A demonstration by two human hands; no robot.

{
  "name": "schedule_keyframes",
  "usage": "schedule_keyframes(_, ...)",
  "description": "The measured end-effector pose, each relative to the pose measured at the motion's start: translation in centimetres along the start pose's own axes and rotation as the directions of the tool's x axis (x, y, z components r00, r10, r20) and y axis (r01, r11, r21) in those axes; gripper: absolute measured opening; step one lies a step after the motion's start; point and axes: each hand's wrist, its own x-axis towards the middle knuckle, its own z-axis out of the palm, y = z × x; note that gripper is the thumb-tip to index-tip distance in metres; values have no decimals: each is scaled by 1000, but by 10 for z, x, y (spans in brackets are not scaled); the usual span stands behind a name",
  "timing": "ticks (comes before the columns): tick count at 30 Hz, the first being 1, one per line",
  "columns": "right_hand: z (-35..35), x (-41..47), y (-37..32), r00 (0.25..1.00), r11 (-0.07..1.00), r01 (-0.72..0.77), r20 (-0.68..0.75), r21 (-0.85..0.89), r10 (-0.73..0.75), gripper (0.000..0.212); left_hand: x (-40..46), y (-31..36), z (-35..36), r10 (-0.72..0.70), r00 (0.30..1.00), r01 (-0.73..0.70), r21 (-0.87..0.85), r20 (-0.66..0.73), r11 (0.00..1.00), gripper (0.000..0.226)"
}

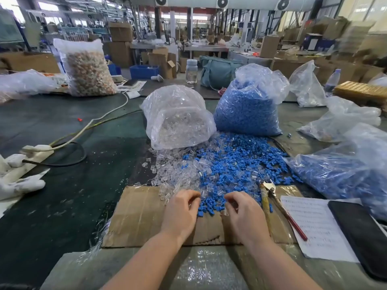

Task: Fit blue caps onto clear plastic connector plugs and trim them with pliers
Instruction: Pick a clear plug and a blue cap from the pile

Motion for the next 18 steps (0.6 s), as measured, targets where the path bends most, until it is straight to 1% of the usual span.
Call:
schedule_keyframes(4, 8, 14, 1, 999, 998, -29, -41, -53, 27, 20, 7, -6, 10, -13, 996, 17, 36, -91, 999, 21)
schedule_keyframes(9, 21, 23, 4, 996, 993, -23, -92, -118, 12, 27, 14, -14, 24, 48, 985, -24, 143, -169, 989, 24)
schedule_keyframes(11, 25, 25, 4, 995, 990, -22, -99, -142, 8, 30, 14, -15, 27, 59, 981, -29, 158, -186, 987, 24)
schedule_keyframes(15, 32, 27, 3, 993, 980, -7, -120, -197, -17, 28, 11, -18, 32, 113, 975, -72, 210, -191, 975, 26)
schedule_keyframes(18, 36, 28, 2, 987, 981, -8, -156, -193, -23, 25, 11, -20, 33, 142, 972, -98, 229, -185, 968, 26)
